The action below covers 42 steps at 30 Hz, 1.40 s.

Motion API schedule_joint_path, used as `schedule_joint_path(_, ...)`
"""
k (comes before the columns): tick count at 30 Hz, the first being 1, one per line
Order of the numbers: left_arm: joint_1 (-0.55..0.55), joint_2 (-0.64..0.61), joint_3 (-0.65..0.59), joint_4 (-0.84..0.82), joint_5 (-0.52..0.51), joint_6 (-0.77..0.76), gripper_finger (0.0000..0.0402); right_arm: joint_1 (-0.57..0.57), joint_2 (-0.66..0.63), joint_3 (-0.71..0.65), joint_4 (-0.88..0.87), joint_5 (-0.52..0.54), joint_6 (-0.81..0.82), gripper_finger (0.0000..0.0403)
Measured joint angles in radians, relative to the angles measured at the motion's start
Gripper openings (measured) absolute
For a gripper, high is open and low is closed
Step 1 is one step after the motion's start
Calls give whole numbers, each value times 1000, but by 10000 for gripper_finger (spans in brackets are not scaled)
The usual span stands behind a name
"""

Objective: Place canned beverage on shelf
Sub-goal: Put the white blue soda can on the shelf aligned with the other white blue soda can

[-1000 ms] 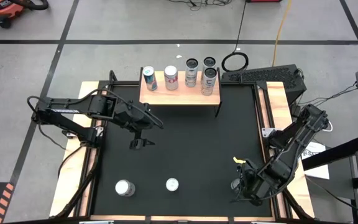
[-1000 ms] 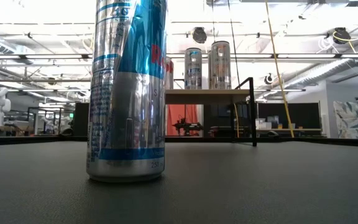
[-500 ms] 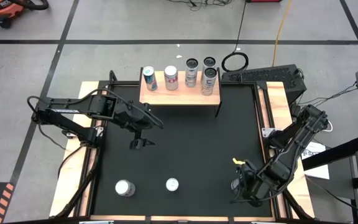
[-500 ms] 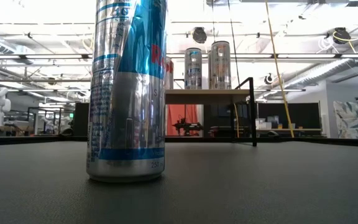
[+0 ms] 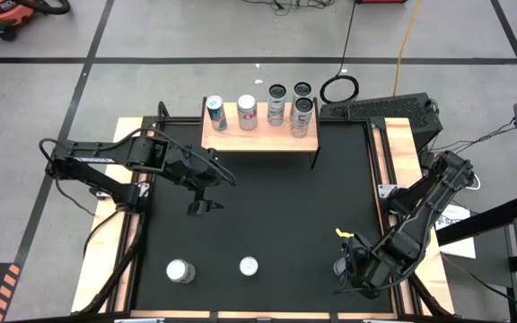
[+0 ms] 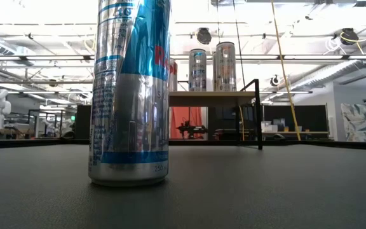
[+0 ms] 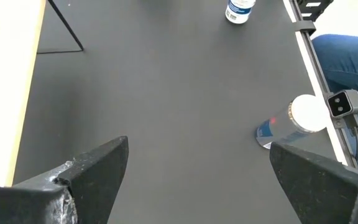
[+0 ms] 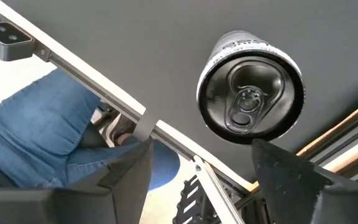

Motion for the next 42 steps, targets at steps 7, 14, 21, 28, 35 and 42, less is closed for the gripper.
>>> schedule_joint_path(7,0,0,0,-2,0,-10,393,0,0,-1,96,106,-98,254)
schedule_joint_path(14,0,0,0,-2,0,-10,393,4,0,-1,101,75,-29,254)
schedule_joint_path(21,0,0,0,-2,0,-11,393,7,0,-1,101,76,-142,254)
schedule_joint_path(28,0,0,0,-2,0,-10,393,6,0,-1,107,77,-259,254)
schedule_joint_path(35,0,0,0,-2,0,-9,393,6,0,-1,122,80,-264,254)
schedule_joint_path(42,0,0,0,-2,0,-2,393,6,0,-1,140,78,-195,254)
